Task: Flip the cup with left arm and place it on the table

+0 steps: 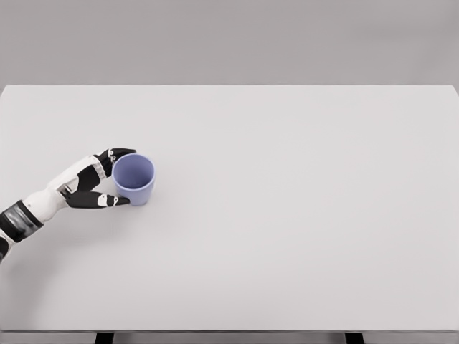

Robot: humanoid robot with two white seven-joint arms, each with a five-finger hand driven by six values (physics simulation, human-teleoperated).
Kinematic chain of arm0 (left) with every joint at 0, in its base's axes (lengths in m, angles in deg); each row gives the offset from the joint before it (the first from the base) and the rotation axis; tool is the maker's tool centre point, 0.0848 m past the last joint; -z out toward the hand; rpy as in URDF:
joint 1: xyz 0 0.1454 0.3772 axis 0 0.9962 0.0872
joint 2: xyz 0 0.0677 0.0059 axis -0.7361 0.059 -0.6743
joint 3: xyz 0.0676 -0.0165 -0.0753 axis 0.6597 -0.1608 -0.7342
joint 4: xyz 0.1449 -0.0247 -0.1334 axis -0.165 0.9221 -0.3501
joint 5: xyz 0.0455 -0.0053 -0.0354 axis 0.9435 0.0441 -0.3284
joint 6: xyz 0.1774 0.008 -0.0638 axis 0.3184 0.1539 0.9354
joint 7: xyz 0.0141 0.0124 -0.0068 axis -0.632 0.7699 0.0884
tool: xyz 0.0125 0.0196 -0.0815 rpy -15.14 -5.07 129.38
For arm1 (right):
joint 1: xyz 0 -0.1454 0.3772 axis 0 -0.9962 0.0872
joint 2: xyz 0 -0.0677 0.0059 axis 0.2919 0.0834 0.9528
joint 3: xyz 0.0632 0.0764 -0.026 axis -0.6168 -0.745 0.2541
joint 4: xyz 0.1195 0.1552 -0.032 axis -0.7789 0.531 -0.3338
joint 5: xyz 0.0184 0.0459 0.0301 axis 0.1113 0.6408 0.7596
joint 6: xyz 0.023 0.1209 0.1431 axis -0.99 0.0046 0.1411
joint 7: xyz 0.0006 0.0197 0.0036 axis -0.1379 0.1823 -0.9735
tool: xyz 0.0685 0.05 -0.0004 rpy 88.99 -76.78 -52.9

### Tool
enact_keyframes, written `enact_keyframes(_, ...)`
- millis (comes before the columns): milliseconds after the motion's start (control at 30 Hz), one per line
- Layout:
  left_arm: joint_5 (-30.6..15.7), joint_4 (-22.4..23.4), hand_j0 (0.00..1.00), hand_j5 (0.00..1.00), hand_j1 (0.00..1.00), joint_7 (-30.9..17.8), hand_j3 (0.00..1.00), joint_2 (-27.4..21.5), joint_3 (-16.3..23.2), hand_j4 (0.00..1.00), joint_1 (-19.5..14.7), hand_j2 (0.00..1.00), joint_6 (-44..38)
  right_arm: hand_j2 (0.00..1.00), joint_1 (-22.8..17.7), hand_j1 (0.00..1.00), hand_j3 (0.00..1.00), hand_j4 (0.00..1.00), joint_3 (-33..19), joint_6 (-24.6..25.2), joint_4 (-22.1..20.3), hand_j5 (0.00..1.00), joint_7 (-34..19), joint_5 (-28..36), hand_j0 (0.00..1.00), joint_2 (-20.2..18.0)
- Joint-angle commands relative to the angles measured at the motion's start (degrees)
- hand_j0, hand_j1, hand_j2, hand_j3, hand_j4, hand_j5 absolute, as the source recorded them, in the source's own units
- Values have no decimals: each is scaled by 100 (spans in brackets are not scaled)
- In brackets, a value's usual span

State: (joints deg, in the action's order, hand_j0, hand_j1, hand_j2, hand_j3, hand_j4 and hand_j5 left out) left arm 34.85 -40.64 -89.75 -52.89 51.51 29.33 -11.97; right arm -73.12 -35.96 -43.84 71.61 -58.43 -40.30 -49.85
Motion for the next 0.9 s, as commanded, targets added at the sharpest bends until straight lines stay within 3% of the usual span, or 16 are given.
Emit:
enact_keyframes(0, -29, -9, 89, 89, 89, -1, 89, -6, -2, 89, 0, 89, -2, 100, 0, 100, 100, 100, 0, -2, 0, 100, -1, 5, 100, 0)
enact_keyframes(433, -38, -17, 99, 99, 99, -1, 99, -14, -37, 99, 0, 99, -2, 100, 0, 100, 100, 100, 0, -2, 0, 100, -1, -3, 100, 0)
enact_keyframes(867, -47, -44, 99, 99, 99, -1, 99, -41, -117, 99, 0, 99, 86, 100, 0, 100, 100, 100, 0, -2, 0, 100, -1, -3, 100, 0)
